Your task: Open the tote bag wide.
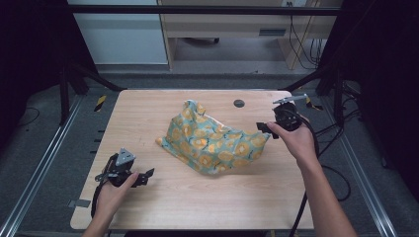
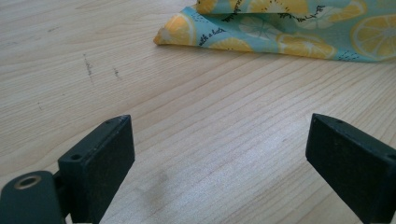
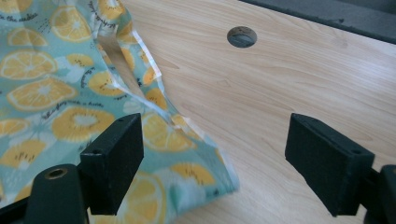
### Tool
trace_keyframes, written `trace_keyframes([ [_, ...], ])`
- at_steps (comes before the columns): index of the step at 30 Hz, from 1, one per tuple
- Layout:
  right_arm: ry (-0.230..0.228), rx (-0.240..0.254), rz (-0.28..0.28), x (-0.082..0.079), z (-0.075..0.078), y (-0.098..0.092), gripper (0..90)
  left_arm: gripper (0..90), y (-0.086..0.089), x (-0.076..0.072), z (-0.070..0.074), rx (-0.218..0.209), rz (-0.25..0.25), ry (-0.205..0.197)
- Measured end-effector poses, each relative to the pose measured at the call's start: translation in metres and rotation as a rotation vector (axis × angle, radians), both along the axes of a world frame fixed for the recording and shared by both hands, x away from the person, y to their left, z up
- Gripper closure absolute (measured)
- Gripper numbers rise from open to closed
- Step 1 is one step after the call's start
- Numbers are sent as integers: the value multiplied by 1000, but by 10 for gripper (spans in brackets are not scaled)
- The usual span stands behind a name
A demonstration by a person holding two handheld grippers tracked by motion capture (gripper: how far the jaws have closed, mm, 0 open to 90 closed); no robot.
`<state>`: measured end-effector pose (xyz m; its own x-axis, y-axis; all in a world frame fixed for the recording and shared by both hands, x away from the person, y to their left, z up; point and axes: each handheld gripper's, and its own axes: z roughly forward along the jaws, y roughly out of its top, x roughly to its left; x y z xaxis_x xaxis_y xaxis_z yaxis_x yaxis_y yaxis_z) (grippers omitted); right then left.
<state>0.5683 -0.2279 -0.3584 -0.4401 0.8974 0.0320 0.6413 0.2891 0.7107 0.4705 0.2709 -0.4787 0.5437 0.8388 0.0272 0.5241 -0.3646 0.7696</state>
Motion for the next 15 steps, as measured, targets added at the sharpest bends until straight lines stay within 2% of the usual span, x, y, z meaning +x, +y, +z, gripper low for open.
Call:
trace_keyframes([
  [8, 73, 18, 24, 26, -15, 20, 210, 75, -3, 0, 0, 14, -15, 1],
  [15, 138, 46, 35, 32, -36, 24, 224, 75, -4, 0, -1, 10, -14, 3],
])
